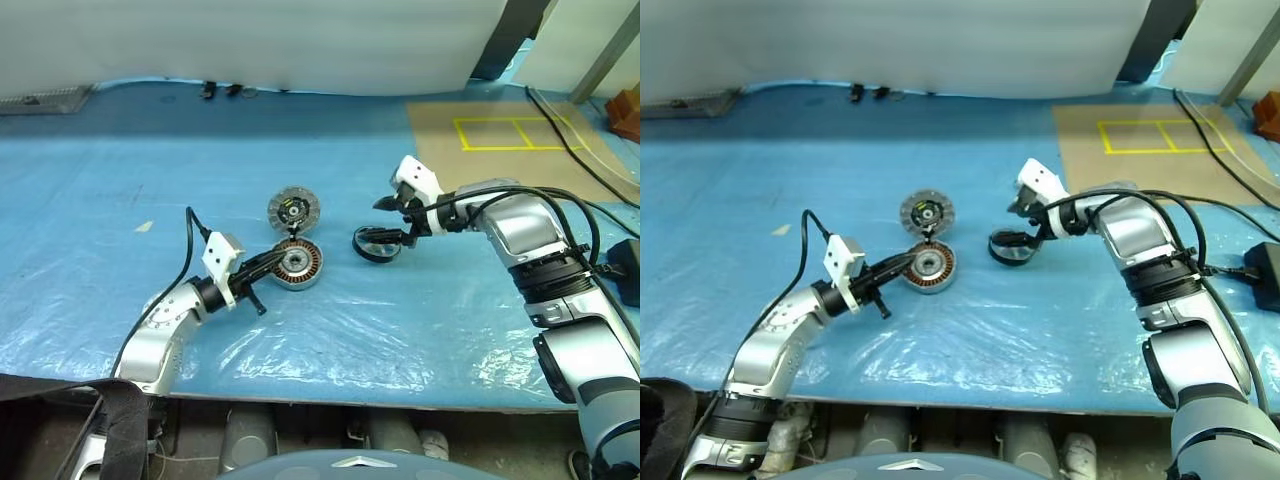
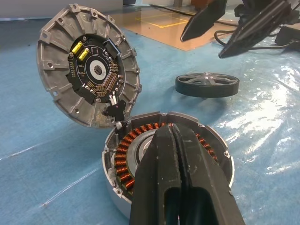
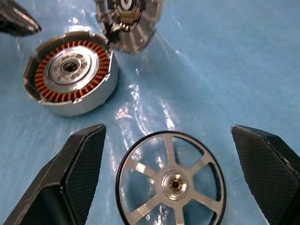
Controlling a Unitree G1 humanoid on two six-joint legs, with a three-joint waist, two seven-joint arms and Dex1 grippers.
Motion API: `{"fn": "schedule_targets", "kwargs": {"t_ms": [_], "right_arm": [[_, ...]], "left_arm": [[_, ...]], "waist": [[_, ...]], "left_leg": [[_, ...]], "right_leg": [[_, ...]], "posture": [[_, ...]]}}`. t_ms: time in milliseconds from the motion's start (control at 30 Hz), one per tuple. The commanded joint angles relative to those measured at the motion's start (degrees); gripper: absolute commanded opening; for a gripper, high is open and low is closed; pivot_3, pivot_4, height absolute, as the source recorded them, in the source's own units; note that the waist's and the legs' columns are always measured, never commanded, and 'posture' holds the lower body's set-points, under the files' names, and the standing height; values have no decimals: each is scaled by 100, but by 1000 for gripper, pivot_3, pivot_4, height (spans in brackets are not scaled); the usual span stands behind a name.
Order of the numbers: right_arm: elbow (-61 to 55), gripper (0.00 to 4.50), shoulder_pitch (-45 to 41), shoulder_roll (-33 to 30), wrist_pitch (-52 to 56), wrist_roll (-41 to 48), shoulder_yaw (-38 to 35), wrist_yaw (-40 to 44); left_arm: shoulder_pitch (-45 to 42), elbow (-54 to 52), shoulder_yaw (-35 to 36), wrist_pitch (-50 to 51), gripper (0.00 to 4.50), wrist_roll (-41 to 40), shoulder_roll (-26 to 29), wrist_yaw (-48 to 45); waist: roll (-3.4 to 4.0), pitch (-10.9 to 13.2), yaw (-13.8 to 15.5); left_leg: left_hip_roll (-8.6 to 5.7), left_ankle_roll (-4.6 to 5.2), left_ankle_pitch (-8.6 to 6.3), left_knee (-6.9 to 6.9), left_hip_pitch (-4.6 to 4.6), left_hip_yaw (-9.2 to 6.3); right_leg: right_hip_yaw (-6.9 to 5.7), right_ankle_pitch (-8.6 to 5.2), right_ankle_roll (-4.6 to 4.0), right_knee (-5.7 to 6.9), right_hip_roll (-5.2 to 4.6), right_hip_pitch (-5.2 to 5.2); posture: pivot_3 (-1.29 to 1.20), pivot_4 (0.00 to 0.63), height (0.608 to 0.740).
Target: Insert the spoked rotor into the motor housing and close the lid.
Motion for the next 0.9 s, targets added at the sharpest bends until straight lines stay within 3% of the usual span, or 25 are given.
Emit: {"fn": "schedule_targets", "kwargs": {"t_ms": [33, 167, 567, 900], "right_arm": [[-96, 4308, -121, -166, -28, -89, 50, 268], [-19, 3231, -82, -181, -186, -267, 103, 285], [594, 3231, -267, 54, 353, -495, 145, 131], [1271, 3231, -394, 310, -72, -922, 312, -118]], "left_arm": [[-56, -106, 223, -153, 11, -192, 70, -99], [-93, -56, 254, -149, 0, -217, 160, -192], [-121, 37, 191, -89, 0, -151, 199, -201], [0, -89, 166, -37, 0, -154, 181, -136]], "waist": [[0, 0, 1], [0, 0, -2], [0, 0, -10], [0, 0, 1]], "left_leg": [[0, 0, 0, 1, 0, 0], [3, 1, 0, 9, 1, 1], [8, 1, 0, 34, 1, 1], [10, 0, -1, 50, 0, 2]], "right_leg": [[0, 0, 0, 1, 0, 0], [0, 1, -3, 8, 0, 0], [0, 4, -8, 33, 1, -1], [0, 5, -10, 42, 0, -2]], "posture": [[0, 150, 740], [0, 150, 740], [0, 150, 740], [0, 150, 740]]}}
